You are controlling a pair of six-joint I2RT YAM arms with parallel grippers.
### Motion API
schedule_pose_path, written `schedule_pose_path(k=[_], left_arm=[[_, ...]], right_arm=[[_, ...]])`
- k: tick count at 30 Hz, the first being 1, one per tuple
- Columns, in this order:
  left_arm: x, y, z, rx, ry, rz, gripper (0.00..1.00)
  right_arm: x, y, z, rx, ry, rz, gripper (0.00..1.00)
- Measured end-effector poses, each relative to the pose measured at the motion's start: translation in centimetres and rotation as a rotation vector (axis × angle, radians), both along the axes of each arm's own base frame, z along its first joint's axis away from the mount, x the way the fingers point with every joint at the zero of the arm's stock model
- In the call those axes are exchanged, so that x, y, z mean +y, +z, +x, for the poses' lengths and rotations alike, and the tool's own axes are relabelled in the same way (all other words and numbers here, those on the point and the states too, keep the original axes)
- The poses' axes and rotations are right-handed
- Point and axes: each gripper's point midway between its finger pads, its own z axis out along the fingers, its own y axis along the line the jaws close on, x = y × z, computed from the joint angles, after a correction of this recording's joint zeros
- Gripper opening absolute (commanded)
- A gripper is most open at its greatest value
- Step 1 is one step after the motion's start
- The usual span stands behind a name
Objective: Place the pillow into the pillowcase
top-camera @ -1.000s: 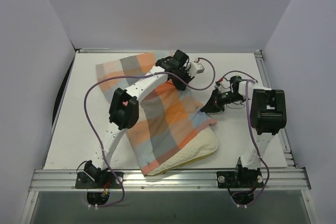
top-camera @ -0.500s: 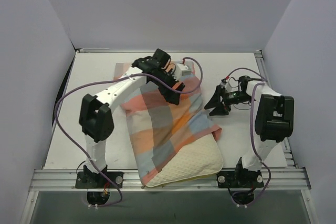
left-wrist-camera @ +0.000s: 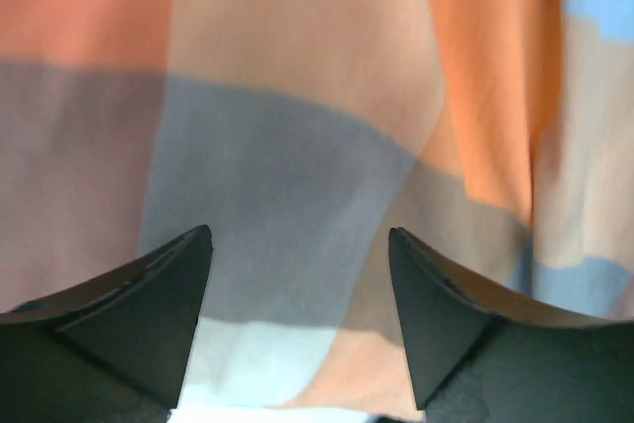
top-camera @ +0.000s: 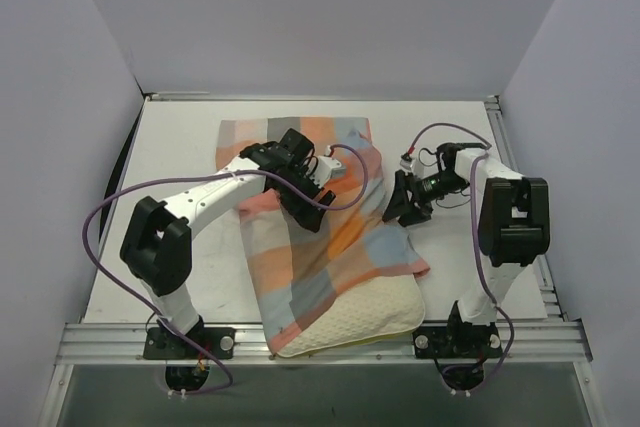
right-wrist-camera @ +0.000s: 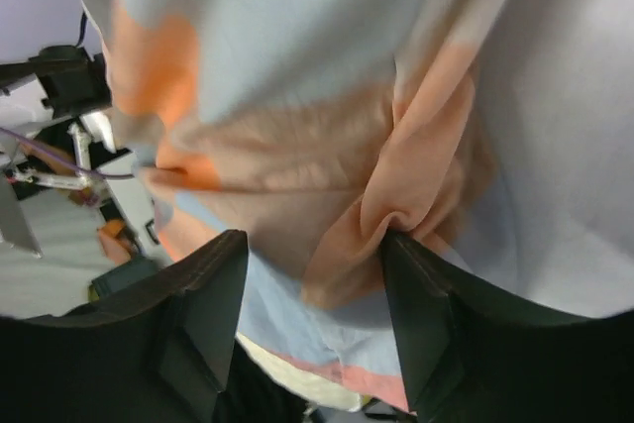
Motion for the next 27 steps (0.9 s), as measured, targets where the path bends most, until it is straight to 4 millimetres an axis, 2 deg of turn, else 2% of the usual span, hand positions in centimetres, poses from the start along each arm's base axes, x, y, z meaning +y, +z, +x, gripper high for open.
schedule_pose_path(k=[1, 3, 4, 5, 7, 9, 11, 12, 13, 14, 16, 18, 20, 21, 24, 27], left_arm=[[-0.5, 0.1, 0.5, -0.019, -0.008, -0.002, 0.71], [-1.8, 0.2, 2.0, -0.061, -0.015, -0.015, 0.58], [-2.3, -0.1, 2.9, -0.066, -0.011, -0.012, 0.54], [-2.7, -0.7, 4.1, -0.070, 0.000, -0.009, 0.51], [-2.9, -2.2, 7.3, -0.068, 0.050, 0.006, 0.45], [-2.8, -3.9, 11.7, -0.056, 0.123, 0.007, 0.45], [-2.3, -4.7, 15.5, -0.039, 0.184, -0.007, 0.49], [-2.1, -4.6, 17.7, -0.055, 0.210, -0.024, 0.55], [-2.0, -4.0, 19.9, -0.086, 0.231, -0.045, 0.70], [-1.9, -3.0, 22.2, -0.134, 0.248, -0.072, 0.76], [-1.0, -0.4, 25.6, -0.223, 0.292, -0.118, 0.84], [0.9, 2.2, 27.1, -0.278, 0.337, -0.148, 0.86], [3.4, 4.3, 26.3, -0.284, 0.381, -0.153, 0.87], [5.3, 5.1, 24.8, -0.280, 0.410, -0.148, 0.86], [9.0, 6.2, 18.7, -0.233, 0.454, -0.117, 0.86], [10.0, 6.2, 11.0, -0.141, 0.420, -0.141, 0.85]], right_arm=[[-0.3, -0.5, -1.1, 0.024, 0.019, -0.008, 0.30], [-0.5, -0.9, -3.2, 0.071, 0.054, -0.007, 0.16], [-0.5, -1.0, -4.0, 0.092, 0.072, -0.006, 0.03], [-0.2, -0.8, -4.5, 0.104, 0.087, 0.003, 0.00], [0.7, -0.5, -4.7, 0.126, 0.108, 0.038, 0.00], [1.7, -0.2, -4.1, 0.153, 0.110, 0.082, 0.00], [2.5, -0.1, -3.0, 0.160, 0.105, 0.125, 0.00], [2.8, 0.0, -2.3, 0.153, 0.100, 0.146, 0.00], [3.2, 0.2, -1.6, 0.132, 0.099, 0.166, 0.00], [3.3, 0.5, -1.3, 0.118, 0.096, 0.178, 0.00], [3.6, 1.3, -1.0, 0.091, 0.094, 0.203, 0.00], [4.1, 2.0, -1.9, 0.069, 0.112, 0.215, 0.00], [4.3, 2.5, -3.6, 0.054, 0.141, 0.210, 0.00], [4.4, 2.8, -4.5, 0.049, 0.155, 0.206, 0.00], [4.6, 3.5, -6.4, 0.034, 0.191, 0.197, 0.00], [4.9, 3.5, -7.3, 0.039, 0.202, 0.186, 0.00]])
